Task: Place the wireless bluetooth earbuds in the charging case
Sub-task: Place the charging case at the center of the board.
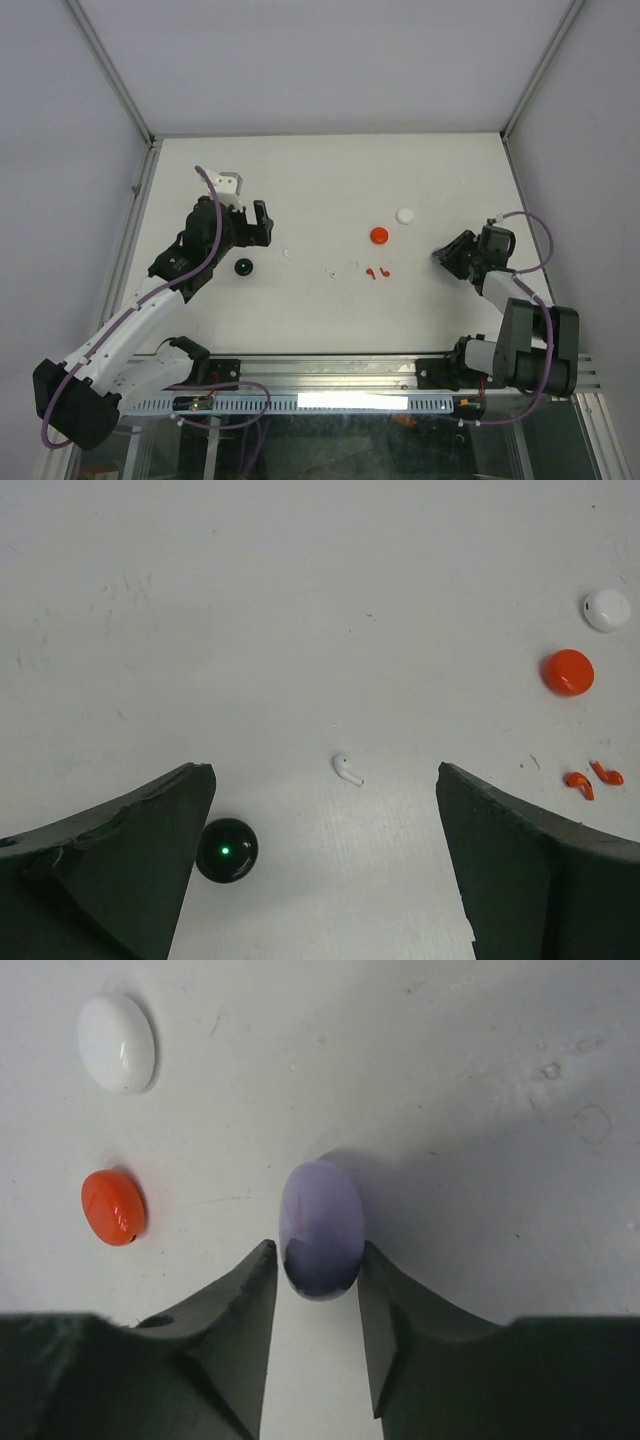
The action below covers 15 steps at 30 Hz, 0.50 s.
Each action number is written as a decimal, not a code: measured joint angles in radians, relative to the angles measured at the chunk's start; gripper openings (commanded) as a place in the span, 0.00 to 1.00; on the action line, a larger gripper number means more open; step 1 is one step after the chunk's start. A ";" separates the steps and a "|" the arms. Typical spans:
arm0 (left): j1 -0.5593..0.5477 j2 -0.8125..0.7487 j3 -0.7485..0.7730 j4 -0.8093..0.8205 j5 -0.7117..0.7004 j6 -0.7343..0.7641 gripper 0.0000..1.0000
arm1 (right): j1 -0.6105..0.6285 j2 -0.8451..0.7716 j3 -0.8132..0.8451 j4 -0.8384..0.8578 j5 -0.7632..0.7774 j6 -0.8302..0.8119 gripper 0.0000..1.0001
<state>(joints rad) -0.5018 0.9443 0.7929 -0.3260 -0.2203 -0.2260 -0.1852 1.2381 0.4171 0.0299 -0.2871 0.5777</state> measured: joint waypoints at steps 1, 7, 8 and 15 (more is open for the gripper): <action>0.000 0.001 -0.001 0.000 0.005 0.000 0.99 | -0.002 0.004 0.000 -0.004 0.003 0.000 0.49; 0.008 0.005 -0.004 0.000 0.020 -0.002 0.99 | -0.008 -0.001 0.007 -0.013 0.013 -0.003 0.68; 0.013 0.005 -0.005 0.000 0.023 -0.002 0.99 | -0.008 -0.009 0.008 -0.021 0.018 -0.003 0.71; 0.020 0.006 -0.005 0.000 0.025 -0.009 0.99 | 0.032 -0.107 0.026 -0.168 0.122 -0.012 0.81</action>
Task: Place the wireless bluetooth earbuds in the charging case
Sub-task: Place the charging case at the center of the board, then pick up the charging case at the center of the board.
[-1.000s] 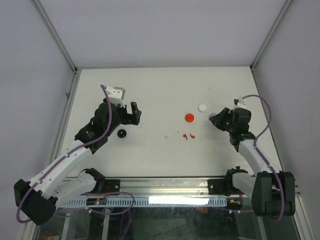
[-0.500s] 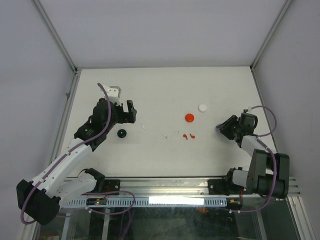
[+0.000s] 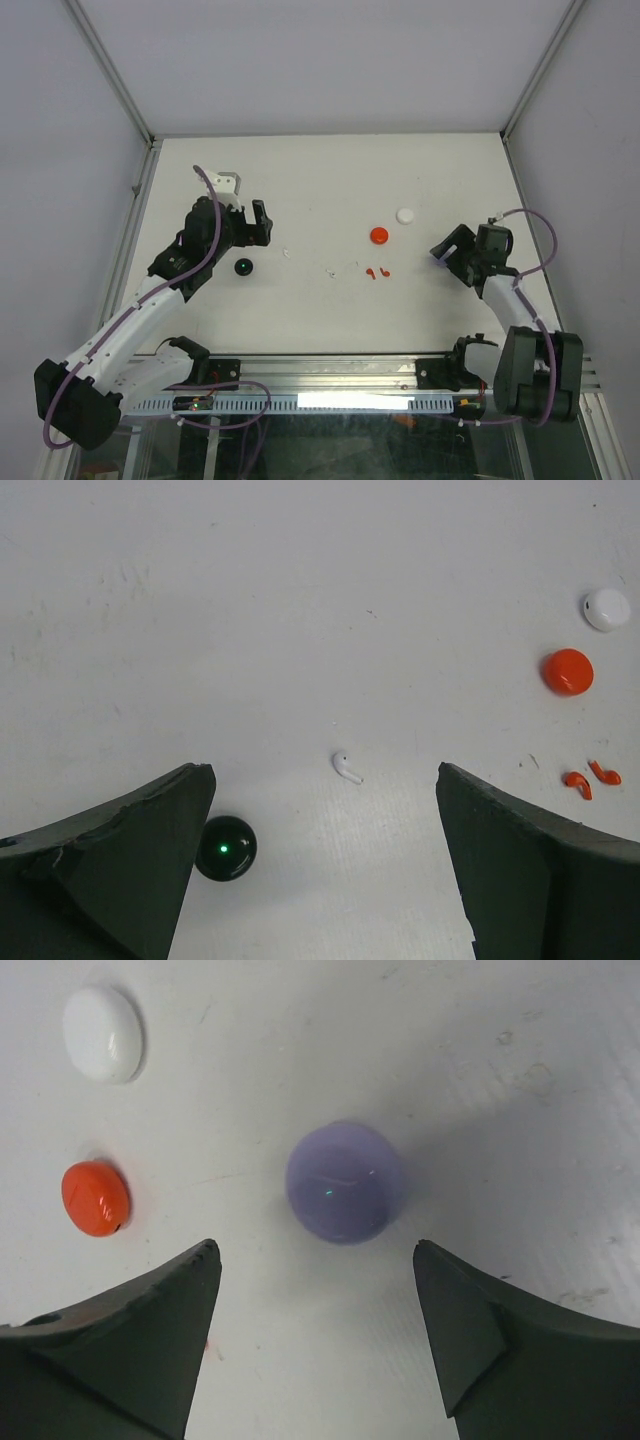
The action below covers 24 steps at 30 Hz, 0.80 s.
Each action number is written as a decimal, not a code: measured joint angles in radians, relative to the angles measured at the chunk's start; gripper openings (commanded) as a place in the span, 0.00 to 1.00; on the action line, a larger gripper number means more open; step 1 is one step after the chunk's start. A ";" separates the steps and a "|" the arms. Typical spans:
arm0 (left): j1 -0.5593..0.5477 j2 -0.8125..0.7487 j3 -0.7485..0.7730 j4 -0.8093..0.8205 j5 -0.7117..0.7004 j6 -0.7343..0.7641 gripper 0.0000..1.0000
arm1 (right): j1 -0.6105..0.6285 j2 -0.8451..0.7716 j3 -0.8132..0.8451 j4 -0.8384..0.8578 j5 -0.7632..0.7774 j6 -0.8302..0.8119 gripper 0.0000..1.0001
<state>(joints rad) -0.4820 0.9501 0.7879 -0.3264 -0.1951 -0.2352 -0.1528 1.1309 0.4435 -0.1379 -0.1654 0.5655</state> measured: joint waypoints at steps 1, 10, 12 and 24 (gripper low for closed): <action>0.000 0.000 0.000 0.000 0.001 -0.001 0.99 | 0.023 -0.018 0.006 -0.024 0.023 -0.003 0.82; 0.013 0.000 -0.001 0.000 0.019 -0.010 0.99 | 0.371 -0.077 0.095 -0.076 0.237 -0.076 0.83; 0.019 0.000 -0.001 0.001 0.023 -0.011 0.99 | 0.418 -0.034 0.126 -0.060 0.241 -0.106 0.83; 0.035 0.000 -0.002 0.002 0.067 -0.016 0.99 | 0.641 0.332 0.318 0.087 0.285 -0.278 0.82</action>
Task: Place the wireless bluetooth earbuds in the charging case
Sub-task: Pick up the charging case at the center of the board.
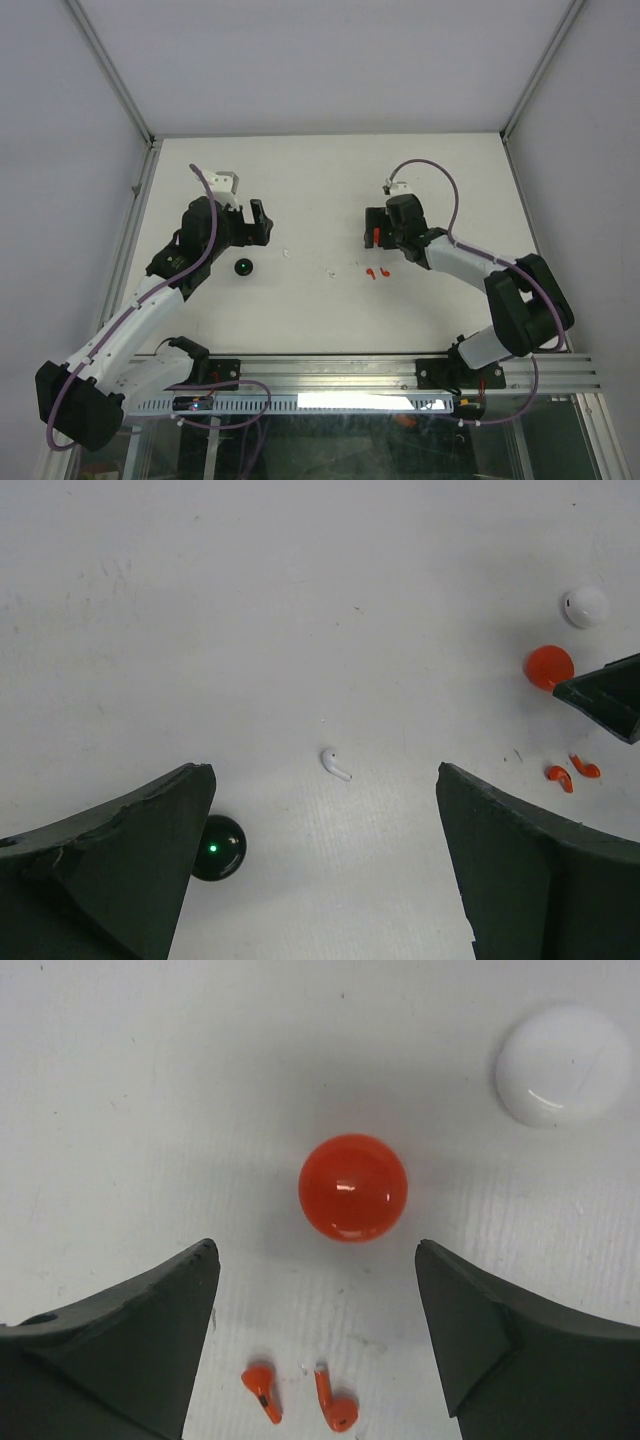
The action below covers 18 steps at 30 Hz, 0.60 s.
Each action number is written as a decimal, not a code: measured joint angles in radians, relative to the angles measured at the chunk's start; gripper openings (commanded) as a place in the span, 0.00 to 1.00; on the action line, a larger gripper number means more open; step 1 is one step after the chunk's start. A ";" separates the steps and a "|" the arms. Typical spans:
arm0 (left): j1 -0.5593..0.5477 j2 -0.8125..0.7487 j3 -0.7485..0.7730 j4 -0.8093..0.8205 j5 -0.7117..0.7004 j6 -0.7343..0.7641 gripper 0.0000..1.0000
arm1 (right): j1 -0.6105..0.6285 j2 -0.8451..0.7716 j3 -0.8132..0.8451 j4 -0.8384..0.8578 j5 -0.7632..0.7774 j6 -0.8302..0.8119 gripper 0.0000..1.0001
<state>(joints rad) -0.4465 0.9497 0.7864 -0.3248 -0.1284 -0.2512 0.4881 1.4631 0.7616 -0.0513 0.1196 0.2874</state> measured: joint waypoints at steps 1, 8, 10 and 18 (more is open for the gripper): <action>0.003 0.000 0.000 0.000 0.003 0.000 0.99 | 0.007 0.026 0.017 0.010 0.010 -0.009 0.81; 0.016 0.000 0.000 0.002 0.019 0.000 0.99 | 0.020 0.136 0.051 0.042 0.071 -0.039 0.74; 0.017 0.000 0.000 0.002 0.025 0.000 0.99 | 0.020 0.153 0.052 0.049 0.077 -0.045 0.72; 0.029 0.010 0.000 0.003 0.053 -0.003 0.98 | 0.020 0.215 0.067 0.096 0.069 -0.077 0.57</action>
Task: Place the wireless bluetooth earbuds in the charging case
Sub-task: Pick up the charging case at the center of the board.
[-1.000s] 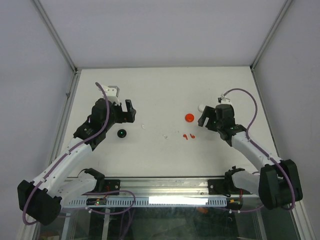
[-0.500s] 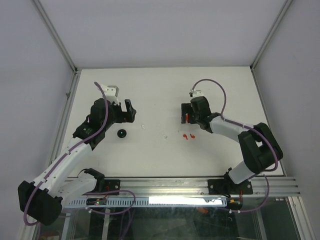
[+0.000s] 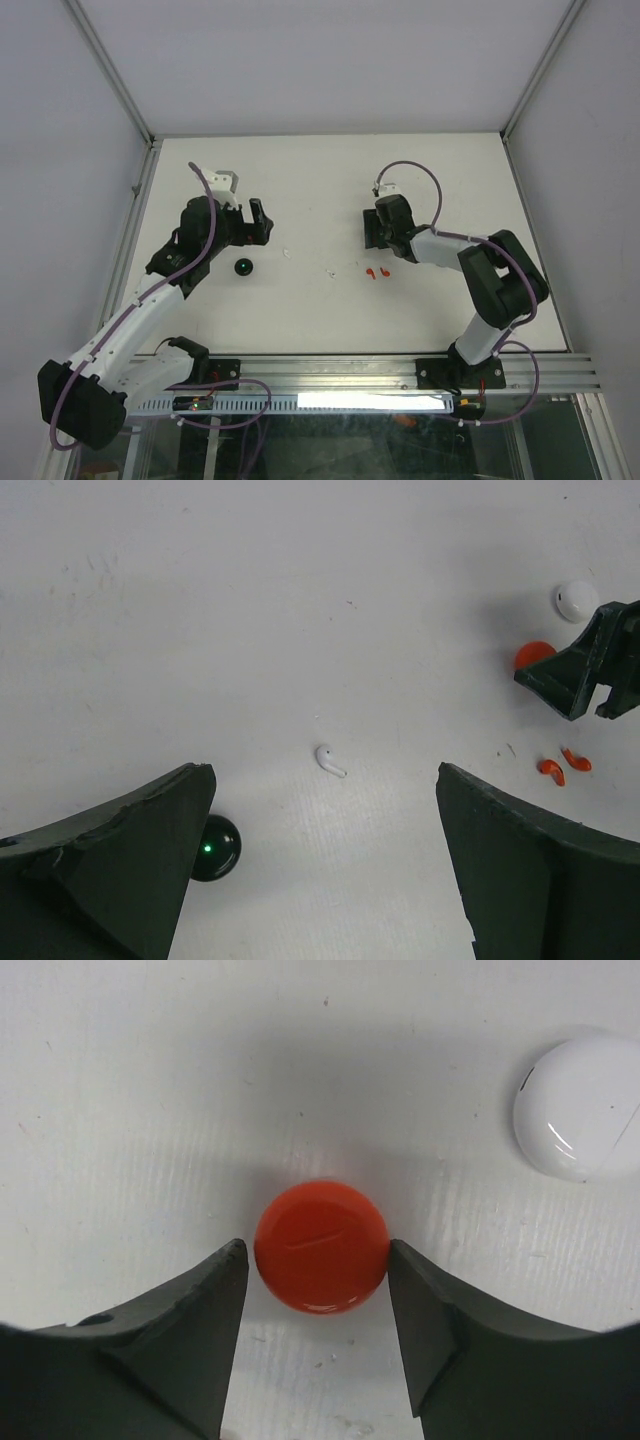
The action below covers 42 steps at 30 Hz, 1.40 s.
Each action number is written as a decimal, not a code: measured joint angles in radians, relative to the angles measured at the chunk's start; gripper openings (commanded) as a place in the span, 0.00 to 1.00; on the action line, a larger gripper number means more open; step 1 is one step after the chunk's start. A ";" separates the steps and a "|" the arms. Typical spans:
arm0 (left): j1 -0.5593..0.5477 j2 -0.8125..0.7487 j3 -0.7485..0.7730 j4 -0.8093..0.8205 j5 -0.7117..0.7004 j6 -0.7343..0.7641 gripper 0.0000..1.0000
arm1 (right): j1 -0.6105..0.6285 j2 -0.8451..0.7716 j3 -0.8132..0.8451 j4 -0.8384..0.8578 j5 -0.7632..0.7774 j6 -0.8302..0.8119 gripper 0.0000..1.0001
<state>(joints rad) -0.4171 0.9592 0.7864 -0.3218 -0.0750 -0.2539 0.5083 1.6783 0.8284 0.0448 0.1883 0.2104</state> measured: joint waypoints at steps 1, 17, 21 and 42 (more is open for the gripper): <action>0.000 0.002 0.000 0.000 0.003 0.000 0.98 | 0.000 0.002 0.000 0.005 -0.001 -0.002 0.54; 0.000 0.048 -0.009 0.050 0.151 -0.080 0.94 | 0.067 -0.118 -0.078 0.044 -0.030 0.005 0.38; 0.000 0.052 -0.037 0.114 0.217 -0.154 0.90 | 0.117 -0.209 -0.119 0.111 -0.049 0.008 0.38; -0.088 0.213 -0.088 0.383 0.392 -0.404 0.68 | 0.432 -0.289 -0.218 0.535 -0.072 -0.127 0.40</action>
<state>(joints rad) -0.5053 1.1725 0.6987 0.0608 0.3172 -0.6582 0.9401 1.3895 0.6106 0.5800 0.1162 0.0837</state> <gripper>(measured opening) 0.699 0.523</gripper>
